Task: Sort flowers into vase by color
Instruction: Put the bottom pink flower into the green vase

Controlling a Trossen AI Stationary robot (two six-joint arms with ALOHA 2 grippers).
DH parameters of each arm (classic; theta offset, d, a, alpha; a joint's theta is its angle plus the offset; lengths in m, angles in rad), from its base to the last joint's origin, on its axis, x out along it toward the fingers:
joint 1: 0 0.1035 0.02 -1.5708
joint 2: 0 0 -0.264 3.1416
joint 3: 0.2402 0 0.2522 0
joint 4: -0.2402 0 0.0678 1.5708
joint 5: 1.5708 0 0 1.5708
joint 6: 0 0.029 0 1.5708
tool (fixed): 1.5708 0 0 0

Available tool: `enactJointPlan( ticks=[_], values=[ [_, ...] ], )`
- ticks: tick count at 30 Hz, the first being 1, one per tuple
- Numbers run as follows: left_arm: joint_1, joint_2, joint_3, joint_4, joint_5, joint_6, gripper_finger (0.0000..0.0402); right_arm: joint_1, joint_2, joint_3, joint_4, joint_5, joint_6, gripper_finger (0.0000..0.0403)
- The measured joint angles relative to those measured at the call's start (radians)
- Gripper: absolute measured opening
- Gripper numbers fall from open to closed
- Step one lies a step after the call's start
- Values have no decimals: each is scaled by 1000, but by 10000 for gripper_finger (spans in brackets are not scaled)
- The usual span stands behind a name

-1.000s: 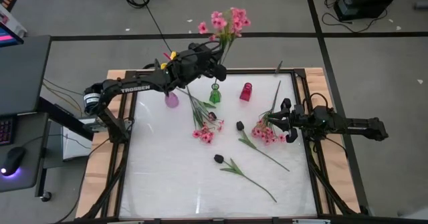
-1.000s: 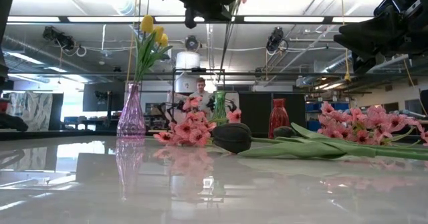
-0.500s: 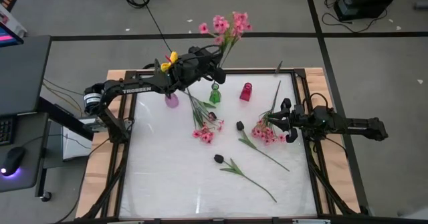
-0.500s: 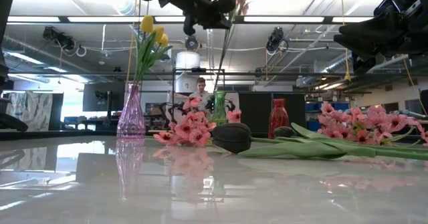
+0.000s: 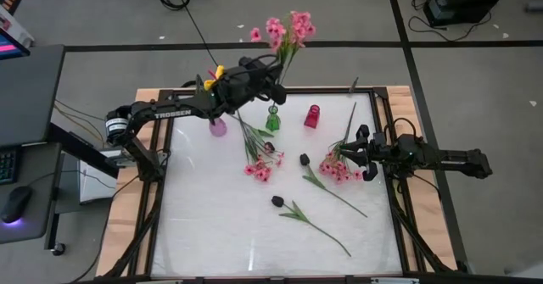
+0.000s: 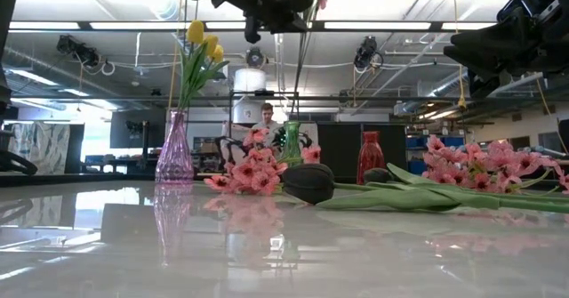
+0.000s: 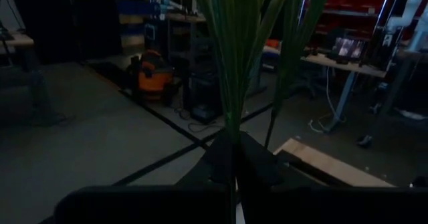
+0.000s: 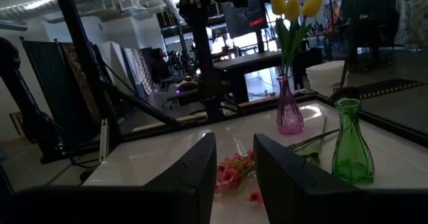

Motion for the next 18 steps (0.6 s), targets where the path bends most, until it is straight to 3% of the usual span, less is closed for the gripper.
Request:
enactJointPlan(
  ticks=[5, 18],
  values=[
    [0, 0, 0, 70, 0, 39, 12, 0, 0, 0, 0, 0, 0, 110],
    [-3, -4, 0, 48, 0, 48, 12, 0, 0, 0, 0, 0, 0, 110]
  ],
)
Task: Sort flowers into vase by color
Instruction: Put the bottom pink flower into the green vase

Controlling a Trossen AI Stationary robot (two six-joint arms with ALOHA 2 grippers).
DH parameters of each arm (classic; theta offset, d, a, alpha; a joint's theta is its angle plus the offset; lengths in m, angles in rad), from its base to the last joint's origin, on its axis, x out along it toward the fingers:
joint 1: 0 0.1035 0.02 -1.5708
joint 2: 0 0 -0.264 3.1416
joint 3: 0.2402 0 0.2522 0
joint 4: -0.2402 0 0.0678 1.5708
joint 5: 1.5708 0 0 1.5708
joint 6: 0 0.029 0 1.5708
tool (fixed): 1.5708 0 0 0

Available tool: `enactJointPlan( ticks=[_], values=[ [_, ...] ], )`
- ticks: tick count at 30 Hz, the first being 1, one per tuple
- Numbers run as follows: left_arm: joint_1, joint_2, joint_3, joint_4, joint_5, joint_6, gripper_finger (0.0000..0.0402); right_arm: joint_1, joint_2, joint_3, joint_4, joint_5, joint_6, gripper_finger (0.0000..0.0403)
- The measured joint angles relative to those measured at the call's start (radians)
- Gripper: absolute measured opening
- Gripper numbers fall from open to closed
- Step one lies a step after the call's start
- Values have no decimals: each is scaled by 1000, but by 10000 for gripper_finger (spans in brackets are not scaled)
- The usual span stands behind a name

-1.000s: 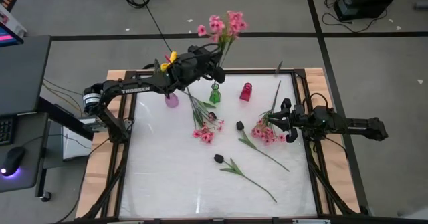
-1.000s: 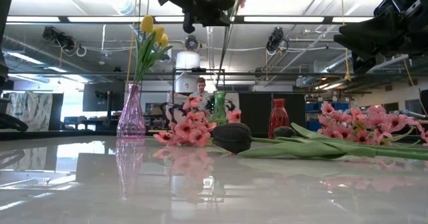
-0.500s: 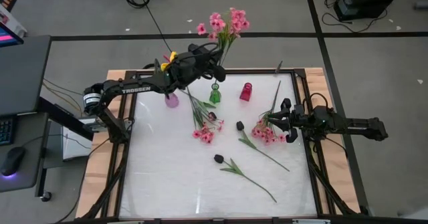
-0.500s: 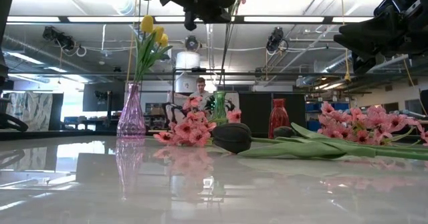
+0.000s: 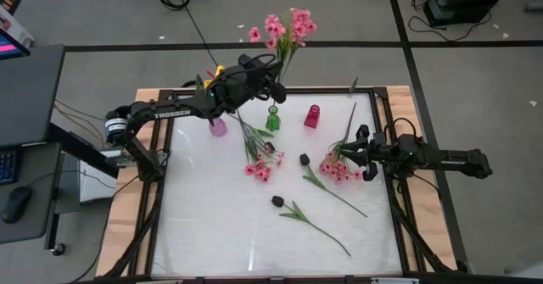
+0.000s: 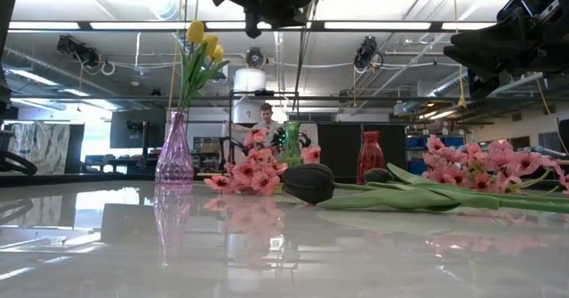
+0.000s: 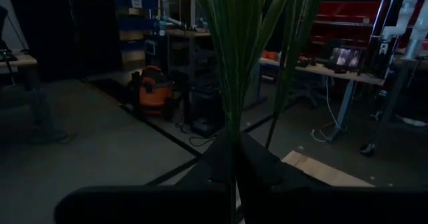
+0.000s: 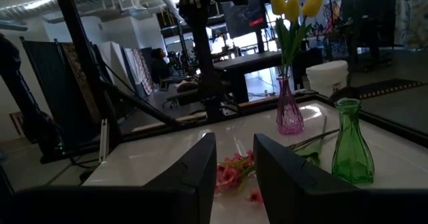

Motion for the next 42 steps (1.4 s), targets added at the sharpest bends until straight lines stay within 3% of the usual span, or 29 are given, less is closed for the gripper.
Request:
enactJointPlan(
  ticks=[22, 28, 32, 38, 42],
  values=[
    [2, -54, -2, -17, 1, 80, 12, 0, 0, 0, 0, 0, 0, 110],
    [-9, -128, -166, 59, 16, 55, 12, 0, 0, 0, 0, 0, 0, 110],
    [-30, -138, -179, 47, 22, 75, 12, 0, 0, 0, 0, 1, 0, 110],
    [-16, -138, -179, 126, 58, 72, 12, 0, 0, 0, 0, 1, 0, 110],
    [-5, -149, -283, 347, 87, 60, 12, 0, 0, 0, 0, 1, 0, 110]
  ],
)
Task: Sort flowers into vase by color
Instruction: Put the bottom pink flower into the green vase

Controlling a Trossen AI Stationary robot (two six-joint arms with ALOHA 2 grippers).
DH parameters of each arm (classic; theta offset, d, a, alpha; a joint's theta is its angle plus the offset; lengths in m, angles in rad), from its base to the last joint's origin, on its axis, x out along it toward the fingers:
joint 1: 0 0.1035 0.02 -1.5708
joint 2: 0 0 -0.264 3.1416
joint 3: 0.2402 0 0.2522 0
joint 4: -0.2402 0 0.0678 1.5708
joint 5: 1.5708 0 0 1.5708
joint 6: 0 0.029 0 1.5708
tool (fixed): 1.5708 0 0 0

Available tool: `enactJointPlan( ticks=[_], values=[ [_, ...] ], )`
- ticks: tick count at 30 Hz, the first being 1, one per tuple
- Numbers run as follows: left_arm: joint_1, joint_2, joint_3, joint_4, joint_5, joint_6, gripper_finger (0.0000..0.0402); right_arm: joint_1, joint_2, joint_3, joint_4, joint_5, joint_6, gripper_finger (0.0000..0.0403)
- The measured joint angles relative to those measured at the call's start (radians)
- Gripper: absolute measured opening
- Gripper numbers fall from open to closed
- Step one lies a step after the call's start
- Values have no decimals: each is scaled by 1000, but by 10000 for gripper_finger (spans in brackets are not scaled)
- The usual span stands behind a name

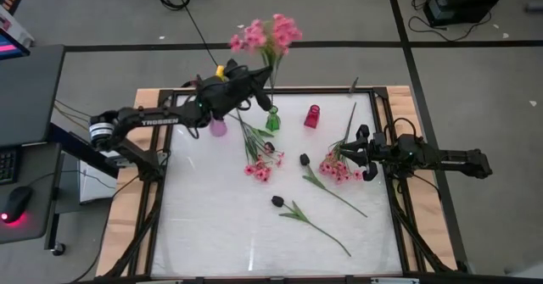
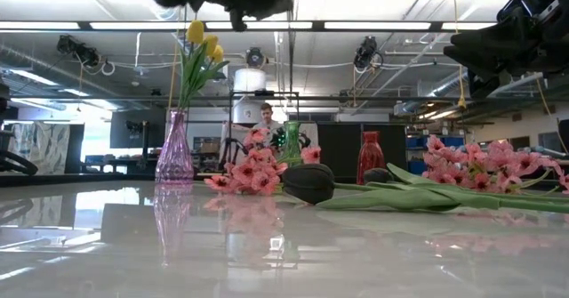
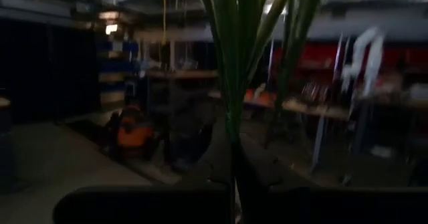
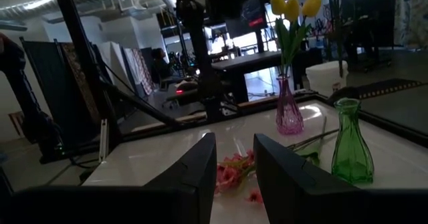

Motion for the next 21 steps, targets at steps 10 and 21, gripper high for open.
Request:
enactJointPlan(
  ticks=[10, 21],
  values=[
    [3, -24, -76, 29, 26, -2, 12, 0, 0, 0, 0, 0, 0, 110],
    [12, -26, -118, 40, 81, 0, 12, 0, 0, 0, 0, 0, 0, 110]
  ],
)
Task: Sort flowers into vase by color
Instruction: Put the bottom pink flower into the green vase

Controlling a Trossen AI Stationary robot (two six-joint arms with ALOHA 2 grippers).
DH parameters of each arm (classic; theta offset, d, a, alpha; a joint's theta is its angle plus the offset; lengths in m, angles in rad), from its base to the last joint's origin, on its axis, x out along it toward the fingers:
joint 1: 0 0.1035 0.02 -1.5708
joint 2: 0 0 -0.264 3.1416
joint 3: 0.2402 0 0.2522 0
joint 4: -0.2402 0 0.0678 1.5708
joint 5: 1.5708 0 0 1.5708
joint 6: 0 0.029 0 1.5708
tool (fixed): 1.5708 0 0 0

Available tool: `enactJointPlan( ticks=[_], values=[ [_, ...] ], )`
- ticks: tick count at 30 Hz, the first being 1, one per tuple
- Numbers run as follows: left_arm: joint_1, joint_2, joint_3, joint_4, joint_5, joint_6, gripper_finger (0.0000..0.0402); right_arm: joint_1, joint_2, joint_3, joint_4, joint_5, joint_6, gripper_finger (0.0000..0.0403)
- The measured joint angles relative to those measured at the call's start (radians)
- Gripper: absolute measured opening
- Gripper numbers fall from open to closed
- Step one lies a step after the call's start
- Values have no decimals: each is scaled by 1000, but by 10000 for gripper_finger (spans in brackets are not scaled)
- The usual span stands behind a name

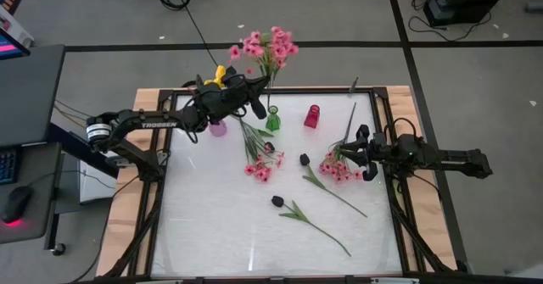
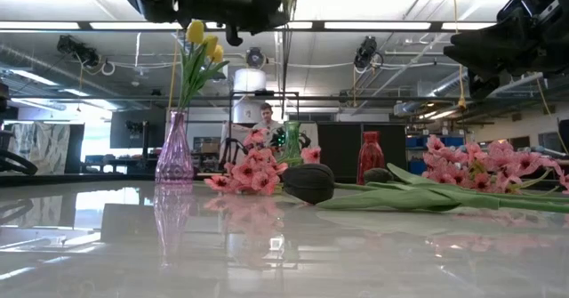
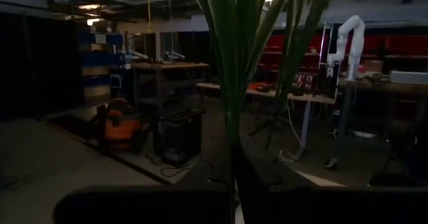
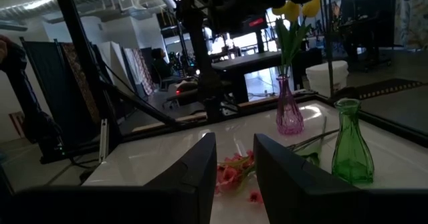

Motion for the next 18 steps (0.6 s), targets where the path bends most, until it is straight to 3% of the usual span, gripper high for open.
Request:
enactJointPlan(
  ticks=[18],
  values=[
    [19, 1, 0, 5, 25, 9, 12, 0, 0, 0, 0, 0, 0, 110]
  ],
)
